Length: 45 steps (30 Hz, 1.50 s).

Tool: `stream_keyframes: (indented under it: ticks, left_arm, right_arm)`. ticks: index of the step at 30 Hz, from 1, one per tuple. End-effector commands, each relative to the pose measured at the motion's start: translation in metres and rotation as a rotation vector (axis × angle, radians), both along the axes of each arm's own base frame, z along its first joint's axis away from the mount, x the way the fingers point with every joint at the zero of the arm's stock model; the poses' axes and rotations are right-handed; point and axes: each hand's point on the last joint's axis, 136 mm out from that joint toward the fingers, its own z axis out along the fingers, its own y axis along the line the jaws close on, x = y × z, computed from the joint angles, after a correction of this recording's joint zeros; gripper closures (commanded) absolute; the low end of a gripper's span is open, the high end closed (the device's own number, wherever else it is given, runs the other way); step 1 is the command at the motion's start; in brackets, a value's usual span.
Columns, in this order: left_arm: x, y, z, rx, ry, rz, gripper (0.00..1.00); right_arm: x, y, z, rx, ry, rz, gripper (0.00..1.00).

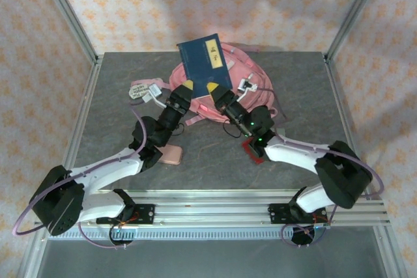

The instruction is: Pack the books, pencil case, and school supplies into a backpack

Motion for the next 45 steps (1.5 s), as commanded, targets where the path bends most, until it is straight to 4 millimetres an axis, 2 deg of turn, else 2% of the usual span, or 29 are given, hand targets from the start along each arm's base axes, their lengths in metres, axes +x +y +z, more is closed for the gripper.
stream_keyframes:
  ticks: [1,4,7,11,15,18,19,22,26,29,34,38,40,41,45]
  left_arm:
    - [0.005,-0.012,-0.008,0.207,0.054,-0.006,0.35]
    - [0.019,-0.030,-0.035,0.450,0.148,-0.034,0.31]
    - [0.035,-0.051,-0.069,0.661,0.240,-0.096,0.31]
    - [0.057,-0.085,-0.114,0.884,0.338,-0.209,0.31]
    - [0.078,-0.113,-0.151,1.070,0.406,-0.286,0.29]
    - [0.092,-0.129,-0.171,1.255,0.423,-0.278,0.25]
    - [0.097,-0.134,-0.188,1.337,0.443,-0.279,0.24]
    - [0.111,-0.145,-0.208,1.506,0.456,-0.252,0.23]
    - [0.127,-0.157,-0.224,1.634,0.447,-0.214,0.22]
    - [0.138,-0.158,-0.231,1.709,0.434,-0.156,0.22]
    - [0.152,-0.153,-0.247,1.805,0.424,-0.071,0.25]
    - [0.158,-0.152,-0.260,1.854,0.406,-0.053,0.37]
    - [0.160,-0.154,-0.269,1.871,0.398,-0.064,0.47]
    - [0.160,-0.154,-0.273,1.878,0.398,-0.067,0.48]
    - [0.161,-0.155,-0.288,1.890,0.402,-0.090,0.40]
  right_arm:
    - [-0.002,-0.031,0.001,-0.103,-0.006,-0.071,1.00]
    - [-0.003,-0.070,-0.009,-0.214,0.040,-0.177,1.00]
    - [-0.006,-0.112,-0.023,-0.324,0.098,-0.281,1.00]
    - [-0.018,-0.169,-0.037,-0.464,0.186,-0.437,1.00]
    - [-0.032,-0.211,-0.051,-0.553,0.263,-0.565,1.00]
    - [-0.043,-0.229,-0.059,-0.591,0.295,-0.624,1.00]
    - [-0.046,-0.233,-0.061,-0.599,0.299,-0.636,1.00]
    - [-0.052,-0.241,-0.063,-0.619,0.305,-0.662,1.00]
    - [-0.056,-0.246,-0.061,-0.637,0.302,-0.679,1.00]
    - [-0.058,-0.247,-0.059,-0.640,0.300,-0.683,1.00]
    - [-0.059,-0.245,-0.055,-0.631,0.286,-0.673,1.00]
    - [-0.058,-0.243,-0.057,-0.627,0.285,-0.662,1.00]
    - [-0.057,-0.243,-0.058,-0.626,0.289,-0.664,1.00]
    - [-0.057,-0.243,-0.059,-0.625,0.289,-0.663,1.00]
    - [-0.057,-0.243,-0.060,-0.621,0.293,-0.661,1.00]
